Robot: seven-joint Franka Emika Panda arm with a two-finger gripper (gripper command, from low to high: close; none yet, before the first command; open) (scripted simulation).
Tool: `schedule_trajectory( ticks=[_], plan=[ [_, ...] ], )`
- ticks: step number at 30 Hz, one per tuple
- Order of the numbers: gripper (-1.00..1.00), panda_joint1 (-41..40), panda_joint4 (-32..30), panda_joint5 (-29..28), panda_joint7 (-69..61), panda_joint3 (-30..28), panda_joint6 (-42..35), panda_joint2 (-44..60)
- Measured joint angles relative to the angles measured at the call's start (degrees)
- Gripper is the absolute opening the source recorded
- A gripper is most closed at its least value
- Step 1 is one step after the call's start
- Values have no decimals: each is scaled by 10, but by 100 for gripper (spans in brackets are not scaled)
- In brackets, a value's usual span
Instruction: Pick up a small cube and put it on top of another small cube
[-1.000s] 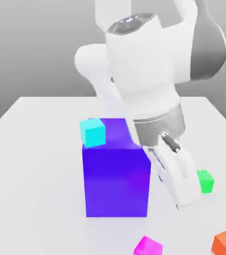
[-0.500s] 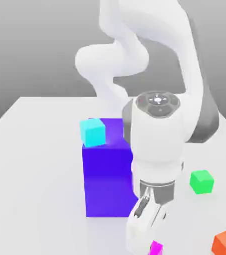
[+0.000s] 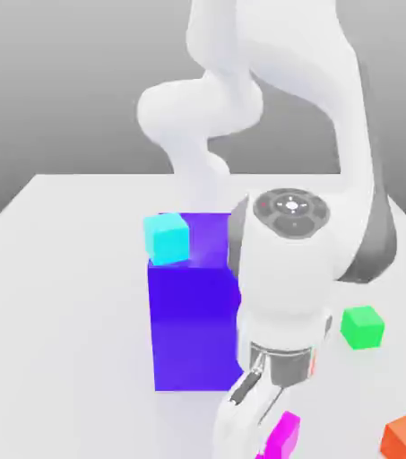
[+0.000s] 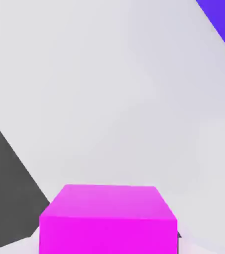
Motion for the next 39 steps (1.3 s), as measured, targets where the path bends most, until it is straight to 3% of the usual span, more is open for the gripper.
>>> schedule_trajectory(
  ticks=[12,24,32,39],
  plan=[
    [-100,-52,-65,53,-377,156,-22,-37],
    [-100,-56,-136,59,-728,273,-25,-131],
    [-100,-19,-187,16,-930,312,-13,-206],
    [-100,14,-234,-82,-1064,326,5,-263]
  ],
)
